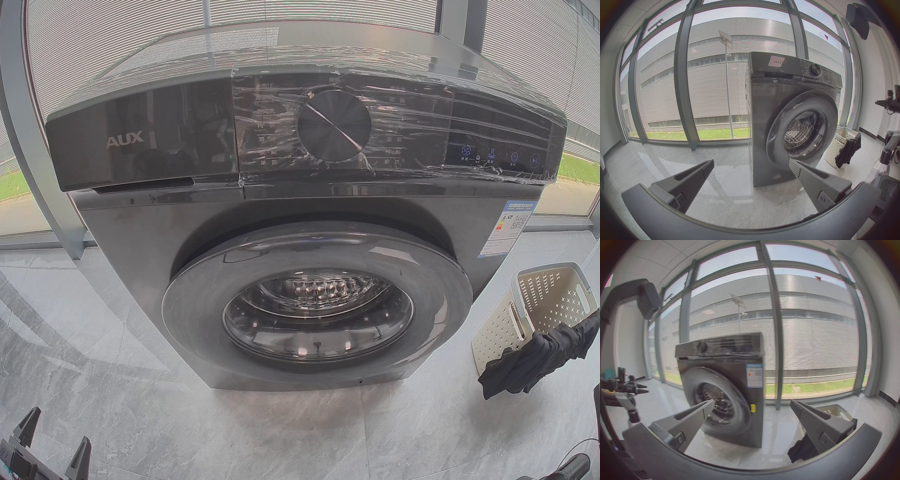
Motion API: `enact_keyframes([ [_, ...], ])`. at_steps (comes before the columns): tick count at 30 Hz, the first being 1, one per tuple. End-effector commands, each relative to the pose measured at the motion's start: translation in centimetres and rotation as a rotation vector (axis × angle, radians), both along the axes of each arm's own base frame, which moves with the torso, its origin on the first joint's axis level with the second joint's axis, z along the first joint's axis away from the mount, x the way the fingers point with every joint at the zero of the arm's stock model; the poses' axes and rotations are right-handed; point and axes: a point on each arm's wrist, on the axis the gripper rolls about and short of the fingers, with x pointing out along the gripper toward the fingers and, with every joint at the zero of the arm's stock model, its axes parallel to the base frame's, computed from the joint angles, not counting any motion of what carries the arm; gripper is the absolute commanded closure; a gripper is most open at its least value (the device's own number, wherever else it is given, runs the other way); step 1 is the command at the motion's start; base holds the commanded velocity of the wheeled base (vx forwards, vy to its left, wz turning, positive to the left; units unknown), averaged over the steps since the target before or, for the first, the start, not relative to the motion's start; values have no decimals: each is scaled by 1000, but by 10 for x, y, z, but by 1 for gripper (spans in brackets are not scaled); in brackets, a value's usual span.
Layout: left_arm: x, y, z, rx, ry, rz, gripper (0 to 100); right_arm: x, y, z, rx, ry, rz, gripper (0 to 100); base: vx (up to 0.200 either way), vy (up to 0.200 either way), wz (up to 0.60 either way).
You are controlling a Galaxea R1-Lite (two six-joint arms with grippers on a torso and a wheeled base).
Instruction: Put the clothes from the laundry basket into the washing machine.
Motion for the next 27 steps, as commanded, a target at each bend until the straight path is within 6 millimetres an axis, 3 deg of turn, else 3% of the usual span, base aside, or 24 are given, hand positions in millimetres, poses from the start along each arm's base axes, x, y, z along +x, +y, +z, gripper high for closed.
enact_keyframes([
  [1,0,0,-5,-1,0,0,0,61,7,19,-49,341,270,0,0,0,0],
  [3,0,0,-5,1,0,0,0,87,9,21,-73,398,340,0,0,0,0],
  [4,0,0,-5,1,0,0,0,87,9,21,-73,398,340,0,0,0,0],
  [5,0,0,-5,1,0,0,0,104,13,22,-91,428,381,0,0,0,0],
  [7,0,0,-5,1,0,0,0,118,18,21,-100,454,421,0,0,0,0],
  [17,0,0,-5,1,0,0,0,175,43,19,-89,569,508,0,0,0,0],
  [27,0,0,-5,1,0,0,0,223,55,19,-68,534,457,0,0,0,0],
])
